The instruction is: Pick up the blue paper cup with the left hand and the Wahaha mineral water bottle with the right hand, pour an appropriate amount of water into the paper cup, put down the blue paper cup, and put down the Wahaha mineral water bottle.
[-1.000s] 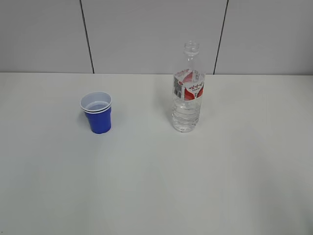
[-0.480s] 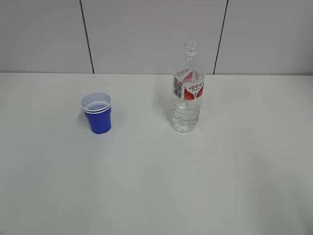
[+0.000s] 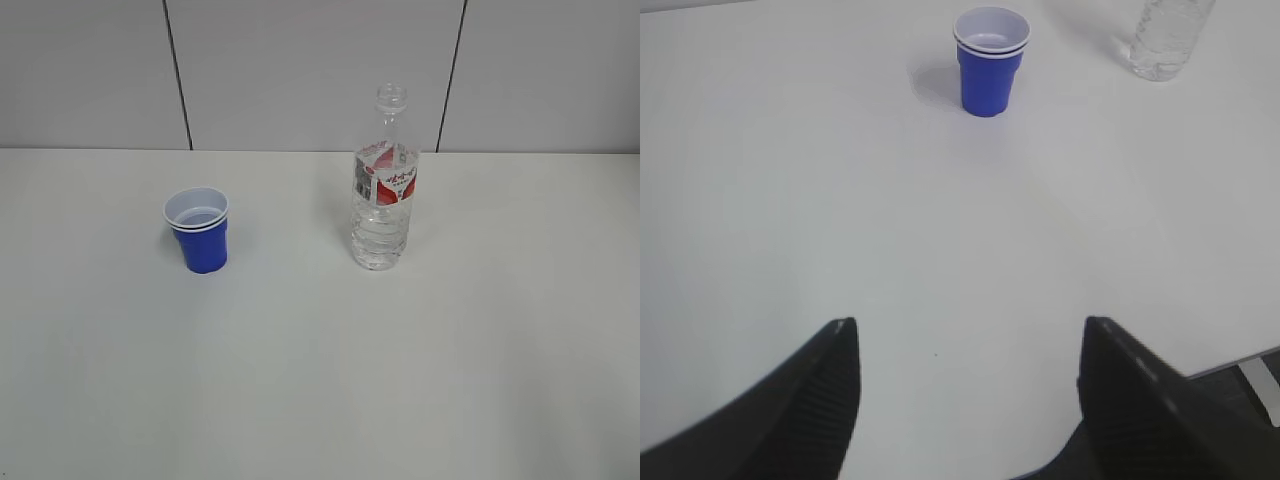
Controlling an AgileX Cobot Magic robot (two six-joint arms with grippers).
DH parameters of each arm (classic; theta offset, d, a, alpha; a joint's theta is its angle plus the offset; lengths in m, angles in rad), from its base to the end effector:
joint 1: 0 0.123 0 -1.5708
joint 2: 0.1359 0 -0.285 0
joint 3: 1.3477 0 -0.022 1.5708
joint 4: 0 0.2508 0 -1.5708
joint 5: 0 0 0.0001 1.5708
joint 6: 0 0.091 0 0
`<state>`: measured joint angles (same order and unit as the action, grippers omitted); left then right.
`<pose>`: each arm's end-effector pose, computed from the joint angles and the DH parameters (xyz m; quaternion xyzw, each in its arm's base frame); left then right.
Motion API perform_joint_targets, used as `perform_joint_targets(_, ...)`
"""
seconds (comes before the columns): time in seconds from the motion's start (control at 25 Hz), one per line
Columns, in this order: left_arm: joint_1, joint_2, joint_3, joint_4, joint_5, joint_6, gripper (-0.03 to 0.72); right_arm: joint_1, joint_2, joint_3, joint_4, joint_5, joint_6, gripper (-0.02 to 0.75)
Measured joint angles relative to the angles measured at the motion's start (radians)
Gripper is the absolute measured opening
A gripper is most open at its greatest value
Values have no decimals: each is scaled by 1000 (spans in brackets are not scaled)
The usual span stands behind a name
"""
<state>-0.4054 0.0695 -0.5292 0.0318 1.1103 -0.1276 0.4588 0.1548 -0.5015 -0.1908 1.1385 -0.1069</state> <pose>0.0016 0.0021 0.2817 0.1206 0.8674 -0.1118 0.4698 0.0194 -0.0079 0.2724 -0.2521 0.8677 -0.0207 0.4280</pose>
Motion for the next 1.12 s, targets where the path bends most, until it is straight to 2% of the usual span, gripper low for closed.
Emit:
perform_joint_targets(0.24,0,0,0,0,0,0,514,0,0,2,44,0,-53,589)
perform_joint_targets(1.12,8,0,0,1,-4,0,484,-8,-6,2,48,0,-58,588)
